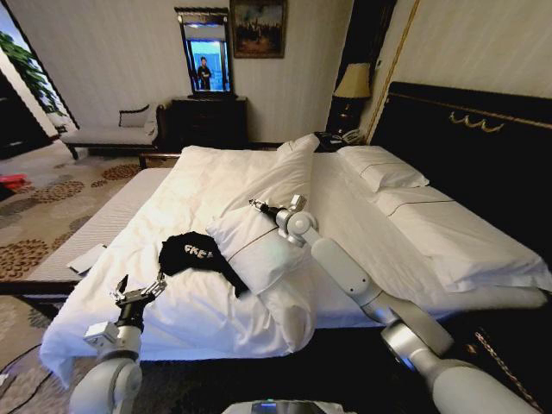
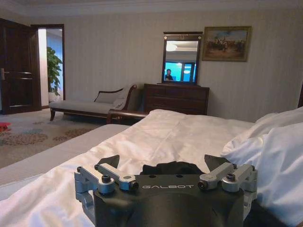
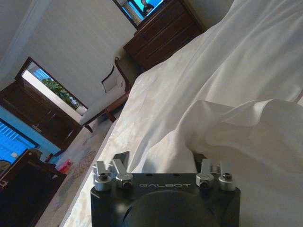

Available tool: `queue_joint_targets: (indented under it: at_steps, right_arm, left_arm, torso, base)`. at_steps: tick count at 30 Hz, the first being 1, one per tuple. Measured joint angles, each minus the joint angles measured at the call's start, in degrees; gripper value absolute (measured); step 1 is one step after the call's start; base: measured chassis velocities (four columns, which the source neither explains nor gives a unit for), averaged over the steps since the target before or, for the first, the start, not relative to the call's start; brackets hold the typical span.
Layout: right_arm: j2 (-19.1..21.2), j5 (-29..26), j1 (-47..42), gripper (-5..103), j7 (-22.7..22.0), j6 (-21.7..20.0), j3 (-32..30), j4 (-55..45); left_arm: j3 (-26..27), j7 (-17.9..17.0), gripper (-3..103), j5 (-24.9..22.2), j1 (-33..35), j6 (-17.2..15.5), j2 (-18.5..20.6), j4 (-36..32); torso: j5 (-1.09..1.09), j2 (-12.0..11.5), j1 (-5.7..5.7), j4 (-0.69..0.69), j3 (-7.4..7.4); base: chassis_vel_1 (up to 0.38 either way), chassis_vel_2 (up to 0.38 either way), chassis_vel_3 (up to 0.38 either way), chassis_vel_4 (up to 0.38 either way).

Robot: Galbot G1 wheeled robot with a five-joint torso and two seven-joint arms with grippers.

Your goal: Fold the clothes on the bed.

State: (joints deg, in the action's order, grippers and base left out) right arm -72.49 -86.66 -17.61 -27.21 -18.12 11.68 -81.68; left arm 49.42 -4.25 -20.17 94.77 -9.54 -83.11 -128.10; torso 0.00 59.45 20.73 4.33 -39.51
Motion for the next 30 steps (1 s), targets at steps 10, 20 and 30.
queue_joint_targets:
  at_steps: [10, 20, 30]
  right_arm:
    - [0.98, 0.55, -1.91, 34, 0.02, 1.25, -0.91, -2.01]
    - [2.27, 1.23, -7.82, 1, 1.99, 6.82, -6.51, -7.9]
    - [10.61, 2.2, -23.48, 1, 5.29, 13.82, -25.31, -25.13]
  left_arm:
    - [-0.06, -0.09, 100, 0.02, 0.0, 0.11, -0.17, 0.14]
    - [0.19, -0.12, 100, -0.3, 0.22, 0.2, 0.08, -0.13]
    - [-0.21, -0.19, 100, -1.1, -0.13, 0.41, 0.35, -0.08]
  torso:
    - [0.01, 0.0, 0.0, 0.0, 0.0]
    - [0.01, 0.0, 0.0, -0.03, 0.0]
    - [0.03, 0.0, -0.01, 0.03, 0.01]
  base:
    - [0.0, 0.0, 0.0, 0.0]
    - [0.0, 0.0, 0.0, 0.0]
    - [0.0, 0.0, 0.0, 0.0]
